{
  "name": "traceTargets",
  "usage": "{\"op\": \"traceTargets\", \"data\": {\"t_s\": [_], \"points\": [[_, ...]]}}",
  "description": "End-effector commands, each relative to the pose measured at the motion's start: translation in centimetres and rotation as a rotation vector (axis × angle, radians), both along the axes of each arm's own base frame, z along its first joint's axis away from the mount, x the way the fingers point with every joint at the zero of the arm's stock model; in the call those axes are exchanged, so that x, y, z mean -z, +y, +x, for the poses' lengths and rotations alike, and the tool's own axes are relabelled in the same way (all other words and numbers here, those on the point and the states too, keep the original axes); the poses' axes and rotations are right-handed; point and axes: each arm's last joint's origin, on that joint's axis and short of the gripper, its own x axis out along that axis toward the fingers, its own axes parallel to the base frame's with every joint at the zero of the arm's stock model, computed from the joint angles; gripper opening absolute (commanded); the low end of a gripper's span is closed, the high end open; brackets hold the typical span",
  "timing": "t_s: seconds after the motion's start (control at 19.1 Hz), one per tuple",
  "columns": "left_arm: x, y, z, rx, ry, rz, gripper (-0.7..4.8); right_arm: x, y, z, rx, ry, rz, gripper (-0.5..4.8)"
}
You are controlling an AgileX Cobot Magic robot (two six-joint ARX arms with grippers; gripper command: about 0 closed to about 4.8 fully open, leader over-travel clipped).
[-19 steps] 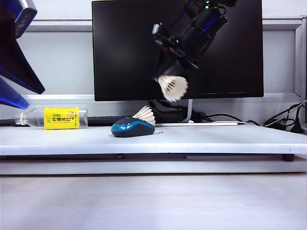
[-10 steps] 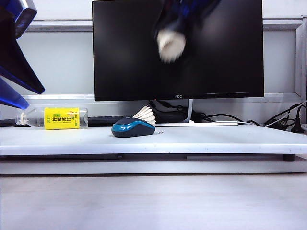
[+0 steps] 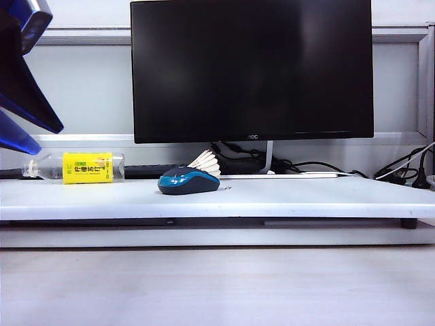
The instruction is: Stack the badminton balls on the table vertically.
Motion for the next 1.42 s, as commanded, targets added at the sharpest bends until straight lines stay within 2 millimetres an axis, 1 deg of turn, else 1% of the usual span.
{"op": "traceTargets", "data": {"t_s": [0.05, 0.1, 0.21, 0.26, 0.37, 0.47, 0.52, 0.68, 0.73, 0.79, 0.84, 0.89, 1.0, 1.05, 1.15, 1.26, 1.31, 1.42], "points": [[-0.3, -0.1, 0.1, 0.006, -0.019, -0.008, 2.20, -0.1, -2.1, -3.8, 0.042, -0.034, -0.010, 1.40], [-0.3, -0.1, 0.1, 0.005, -0.017, -0.010, 2.20, 0.5, -2.8, -5.2, 0.060, -0.034, -0.010, 1.40], [-0.3, -0.1, 0.1, 0.003, -0.015, -0.012, 2.20, 1.9, -3.6, -7.3, 0.077, -0.051, -0.006, 1.39], [-0.3, -0.1, 0.1, 0.003, -0.015, -0.012, 2.20, 3.3, -3.9, -8.5, 0.085, -0.068, 0.004, 1.39], [-0.3, -0.1, 0.1, 0.004, -0.016, -0.012, 2.20, 5.4, -4.0, -9.4, 0.087, -0.081, 0.037, 1.39], [-0.3, -0.1, 0.1, 0.003, -0.016, -0.011, 2.20, 8.3, -4.0, -9.6, 0.089, -0.093, 0.091, 1.39], [-0.3, -0.1, 0.1, 0.003, -0.017, -0.012, 2.20, 10.7, -4.0, -9.3, 0.090, -0.099, 0.130, 1.39], [-0.4, -0.1, 0.2, 0.004, -0.028, -0.014, 2.20, 15.1, -3.8, -8.4, 0.085, -0.119, 0.182, 1.39], [-0.4, -0.1, 0.2, 0.005, -0.036, -0.015, 2.20, 16.9, -3.7, -8.0, 0.085, -0.134, 0.193, 1.39], [-0.5, -0.1, 0.3, 0.005, -0.045, -0.017, 2.19, 19.2, -3.4, -7.5, 0.095, -0.150, 0.203, 1.39], [-0.5, -0.1, 0.3, 0.004, -0.052, -0.018, 2.20, 20.7, -3.0, -7.1, 0.108, -0.150, 0.206, 1.39], [-0.5, -0.1, 0.3, 0.004, -0.057, -0.019, 2.19, 21.5, -2.8, -6.7, 0.118, -0.149, 0.207, 1.39], [-0.7, -0.2, 0.5, 0.006, -0.078, -0.024, 2.20, 23.4, -1.9, -5.2, 0.117, -0.126, 0.205, 1.39], [-0.7, -0.2, 0.5, 0.006, -0.087, -0.027, 2.20, 24.7, -0.9, -3.8, 0.113, -0.129, 0.209, 1.39], [-0.8, -0.2, 0.5, 0.006, -0.089, -0.027, 2.20, 26.0, -0.1, -2.4, 0.123, -0.152, 0.221, 1.39], [-0.8, -0.2, 0.6, 0.000, -0.093, -0.024, 2.20, 28.0, 0.8, -0.8, 0.180, -0.183, 0.239, 1.39], [-0.8, -0.1, 0.6, -0.014, -0.096, -0.013, 2.20, 29.3, 1.0, 0.1, 0.211, -0.193, 0.266, 1.39], [-0.8, -0.1, 0.6, -0.031, -0.099, 0.000, 2.20, 30.8, 1.1, 1.0, 0.260, -0.196, 0.300, 1.39]]}}
